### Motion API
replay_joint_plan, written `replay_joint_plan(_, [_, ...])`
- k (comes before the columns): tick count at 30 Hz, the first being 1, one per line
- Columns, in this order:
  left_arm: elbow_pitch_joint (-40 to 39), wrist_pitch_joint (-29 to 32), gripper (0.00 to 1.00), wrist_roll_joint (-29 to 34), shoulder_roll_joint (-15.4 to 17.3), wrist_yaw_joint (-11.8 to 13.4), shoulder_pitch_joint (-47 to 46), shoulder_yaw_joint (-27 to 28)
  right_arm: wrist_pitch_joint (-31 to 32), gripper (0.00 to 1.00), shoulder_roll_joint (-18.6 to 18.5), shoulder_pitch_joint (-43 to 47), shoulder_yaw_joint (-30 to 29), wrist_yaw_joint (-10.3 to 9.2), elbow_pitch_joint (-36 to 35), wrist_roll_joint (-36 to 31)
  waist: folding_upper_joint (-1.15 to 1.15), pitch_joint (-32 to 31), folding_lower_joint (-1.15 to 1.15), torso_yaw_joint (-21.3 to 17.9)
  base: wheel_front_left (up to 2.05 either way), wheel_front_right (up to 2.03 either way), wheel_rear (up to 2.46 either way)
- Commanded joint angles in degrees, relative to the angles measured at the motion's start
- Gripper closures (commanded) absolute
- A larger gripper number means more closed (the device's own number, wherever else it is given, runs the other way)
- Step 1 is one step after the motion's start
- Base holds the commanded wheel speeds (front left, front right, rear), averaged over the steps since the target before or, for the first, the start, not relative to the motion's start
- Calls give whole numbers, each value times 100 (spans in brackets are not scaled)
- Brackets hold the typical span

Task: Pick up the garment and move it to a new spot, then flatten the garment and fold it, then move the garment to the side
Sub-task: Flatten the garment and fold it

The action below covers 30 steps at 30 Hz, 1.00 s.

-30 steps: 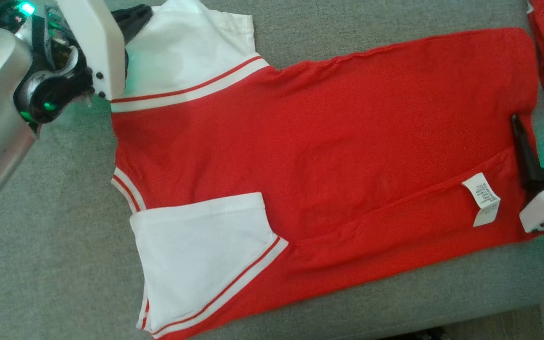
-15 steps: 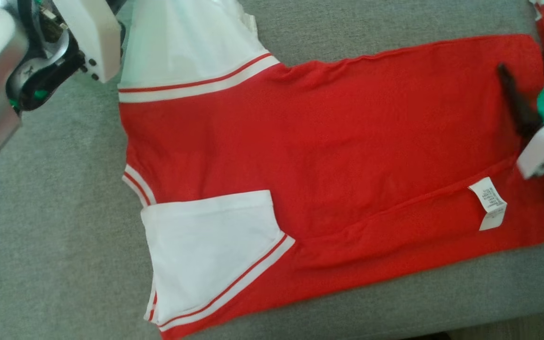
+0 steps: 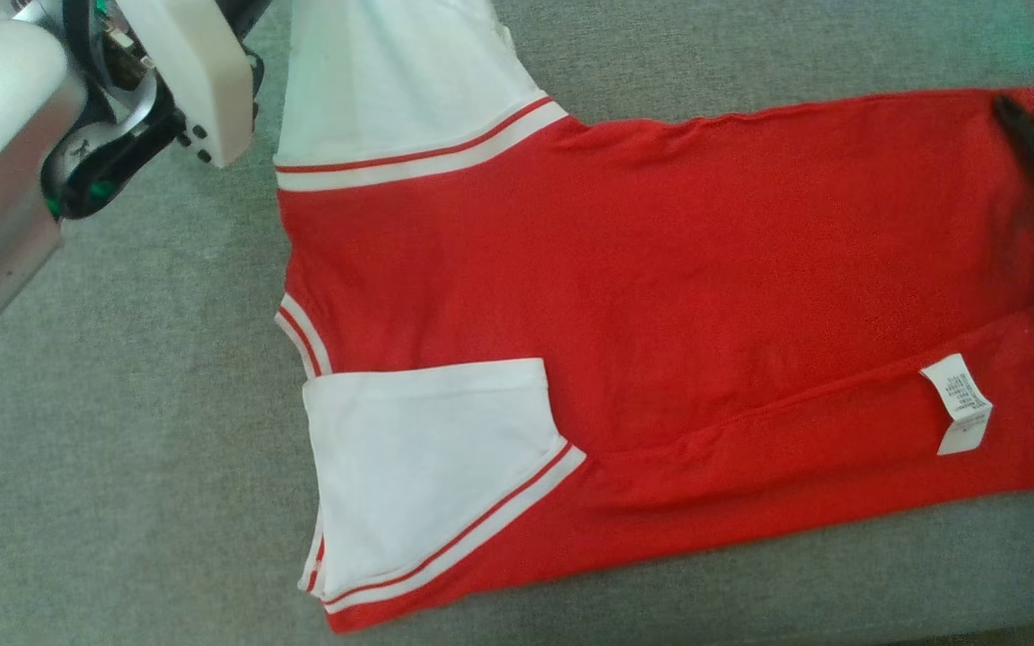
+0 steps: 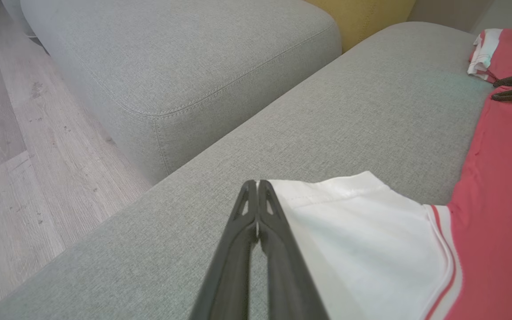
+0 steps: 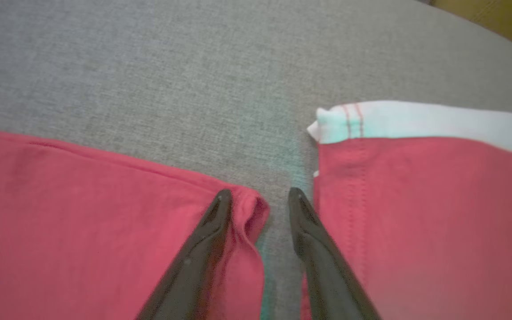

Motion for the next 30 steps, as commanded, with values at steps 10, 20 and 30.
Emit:
replay_joint_plan(10, [118, -501, 100, 261, 222, 10, -421, 248, -560, 100, -403, -284, 250, -4, -377, 176, 0, -22, 0, 79, 0, 0, 0])
replay_joint_plan(20, [916, -1630, 100, 443, 54, 10, -1006, 367, -1568, 100, -192, -1169, -182, -4, 35, -101, 0, 22, 0, 187, 0, 0, 0])
replay_joint_plan(30, [341, -1920, 100, 199, 175, 10, -338, 274, -2016, 100, -21, -511, -413, -4, 509, -92, 0, -316, 0, 416, 0, 0, 0])
